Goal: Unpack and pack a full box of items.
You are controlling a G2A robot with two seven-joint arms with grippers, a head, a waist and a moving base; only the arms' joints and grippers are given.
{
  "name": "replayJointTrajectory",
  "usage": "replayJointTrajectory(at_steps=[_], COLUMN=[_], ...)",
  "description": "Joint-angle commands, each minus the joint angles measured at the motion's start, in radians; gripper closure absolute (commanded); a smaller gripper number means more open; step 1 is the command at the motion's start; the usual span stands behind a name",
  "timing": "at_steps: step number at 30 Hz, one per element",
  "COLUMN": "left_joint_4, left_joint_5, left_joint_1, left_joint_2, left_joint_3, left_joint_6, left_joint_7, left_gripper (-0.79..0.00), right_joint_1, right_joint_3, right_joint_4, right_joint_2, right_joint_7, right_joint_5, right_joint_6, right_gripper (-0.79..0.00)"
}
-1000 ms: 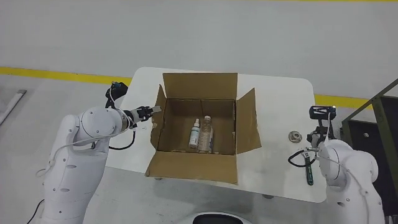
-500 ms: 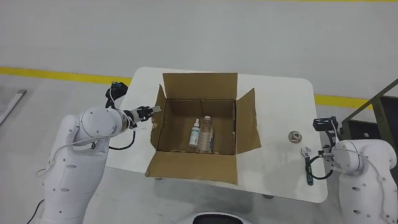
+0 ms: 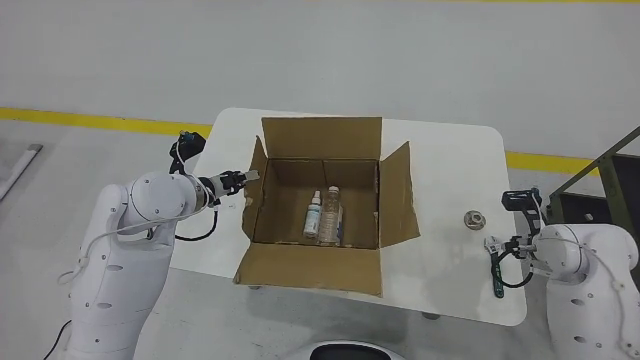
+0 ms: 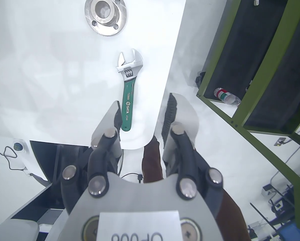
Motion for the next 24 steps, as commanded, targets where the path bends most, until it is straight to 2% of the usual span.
replayJointTrajectory(at_steps=[1, 8, 10, 12, 16, 24], left_joint_4=[0.000, 0.000, 0.000, 0.000, 0.000, 0.000], left_joint_5=[0.000, 0.000, 0.000, 0.000, 0.000, 0.000], left_joint_1=[0.000, 0.000, 0.000, 0.000, 0.000, 0.000], left_joint_2=[0.000, 0.000, 0.000, 0.000, 0.000, 0.000], left_joint_3=[0.000, 0.000, 0.000, 0.000, 0.000, 0.000], left_joint_6=[0.000, 0.000, 0.000, 0.000, 0.000, 0.000], left_joint_7=[0.000, 0.000, 0.000, 0.000, 0.000, 0.000], left_gripper=[-0.785, -0.785, -0.785, -0.785, -0.785, -0.785], right_joint_1=[0.000, -0.032, -0.031, -0.028, -0.017, -0.001], right_joint_3=[0.000, 0.006, 0.010, 0.009, -0.010, -0.053], right_joint_4=[0.000, 0.002, 0.006, 0.023, 0.069, 0.131], right_joint_2=[0.000, 0.004, 0.007, 0.008, 0.012, 0.017], right_joint_7=[0.000, -0.025, -0.012, 0.000, 0.000, 0.000], right_joint_5=[0.000, 0.010, 0.009, 0.025, 0.020, 0.016], right_joint_6=[0.000, 0.014, 0.029, 0.033, 0.044, 0.067], right_gripper=[-0.785, -0.785, -0.554, -0.376, -0.336, -0.323])
